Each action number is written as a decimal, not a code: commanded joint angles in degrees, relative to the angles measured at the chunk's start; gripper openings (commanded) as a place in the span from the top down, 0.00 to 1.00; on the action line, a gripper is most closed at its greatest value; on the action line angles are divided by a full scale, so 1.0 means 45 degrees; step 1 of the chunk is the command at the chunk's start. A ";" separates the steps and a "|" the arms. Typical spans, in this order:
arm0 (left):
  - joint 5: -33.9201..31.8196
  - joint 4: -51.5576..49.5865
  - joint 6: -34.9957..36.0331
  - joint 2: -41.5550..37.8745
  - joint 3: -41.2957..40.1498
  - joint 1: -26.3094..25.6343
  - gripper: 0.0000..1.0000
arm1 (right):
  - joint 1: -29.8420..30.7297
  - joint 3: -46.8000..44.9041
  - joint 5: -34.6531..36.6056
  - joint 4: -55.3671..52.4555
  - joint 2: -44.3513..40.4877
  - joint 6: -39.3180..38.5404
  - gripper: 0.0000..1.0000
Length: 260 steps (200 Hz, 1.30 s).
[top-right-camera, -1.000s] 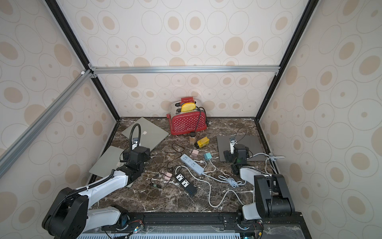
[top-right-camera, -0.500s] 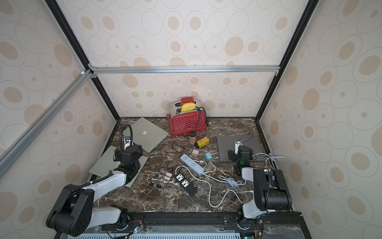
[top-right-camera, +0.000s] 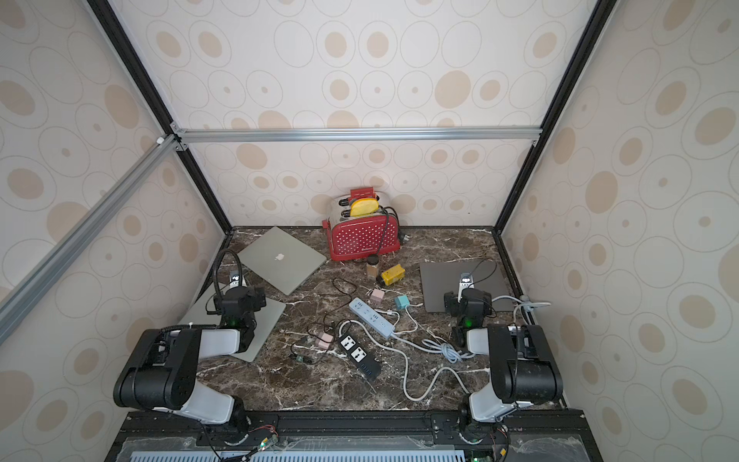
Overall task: Unplug the laptop charger
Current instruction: Reset both arms
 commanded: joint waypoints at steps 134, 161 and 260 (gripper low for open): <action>0.1301 0.0533 -0.0152 0.0162 0.0021 -0.0095 0.01 | -0.0017 0.0048 0.0089 0.0291 -0.0012 0.0153 0.00; 0.1311 0.0536 -0.0154 0.0167 0.0021 -0.0095 0.01 | -0.0032 0.0063 -0.0306 0.0310 -0.0010 0.0071 0.00; 0.1359 0.0460 -0.0181 0.0180 0.0085 -0.0075 0.01 | -0.0736 0.0176 -0.2963 -0.0078 -0.0072 -0.0118 0.00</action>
